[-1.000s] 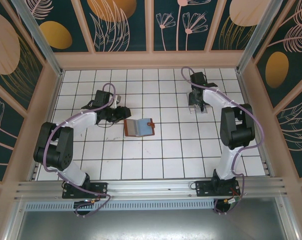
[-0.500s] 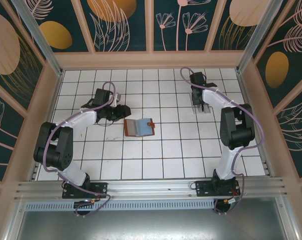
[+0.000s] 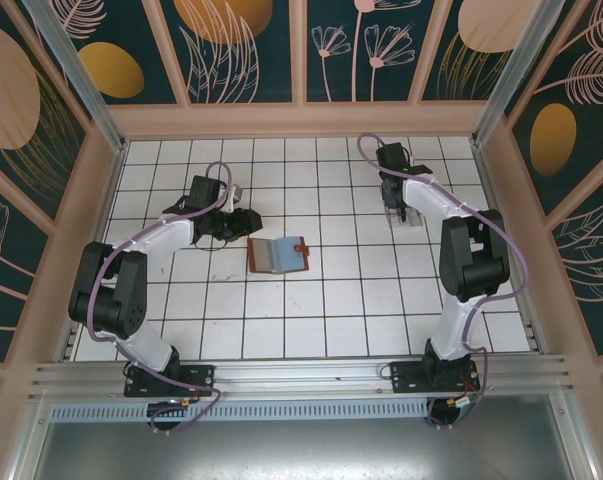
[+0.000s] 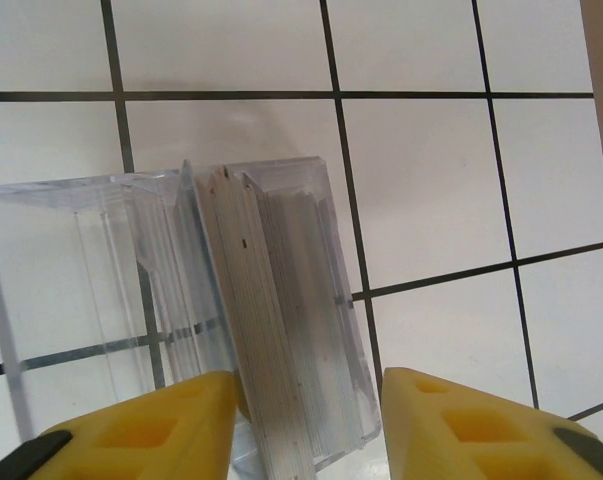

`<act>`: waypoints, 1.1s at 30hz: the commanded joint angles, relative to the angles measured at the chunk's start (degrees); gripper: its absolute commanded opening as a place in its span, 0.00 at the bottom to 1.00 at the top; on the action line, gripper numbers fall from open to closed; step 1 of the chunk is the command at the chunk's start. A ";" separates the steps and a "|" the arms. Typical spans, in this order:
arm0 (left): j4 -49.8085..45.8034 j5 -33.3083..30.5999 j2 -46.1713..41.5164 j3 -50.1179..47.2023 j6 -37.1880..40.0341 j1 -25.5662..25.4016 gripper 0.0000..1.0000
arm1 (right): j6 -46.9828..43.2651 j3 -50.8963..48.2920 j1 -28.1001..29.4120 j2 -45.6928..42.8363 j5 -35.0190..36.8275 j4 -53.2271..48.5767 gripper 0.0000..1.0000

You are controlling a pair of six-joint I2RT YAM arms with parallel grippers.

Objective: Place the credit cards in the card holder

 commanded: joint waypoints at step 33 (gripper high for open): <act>-6.65 3.76 5.71 -0.31 5.08 0.13 0.21 | 17.33 -19.34 15.96 -12.92 -65.69 29.39 0.00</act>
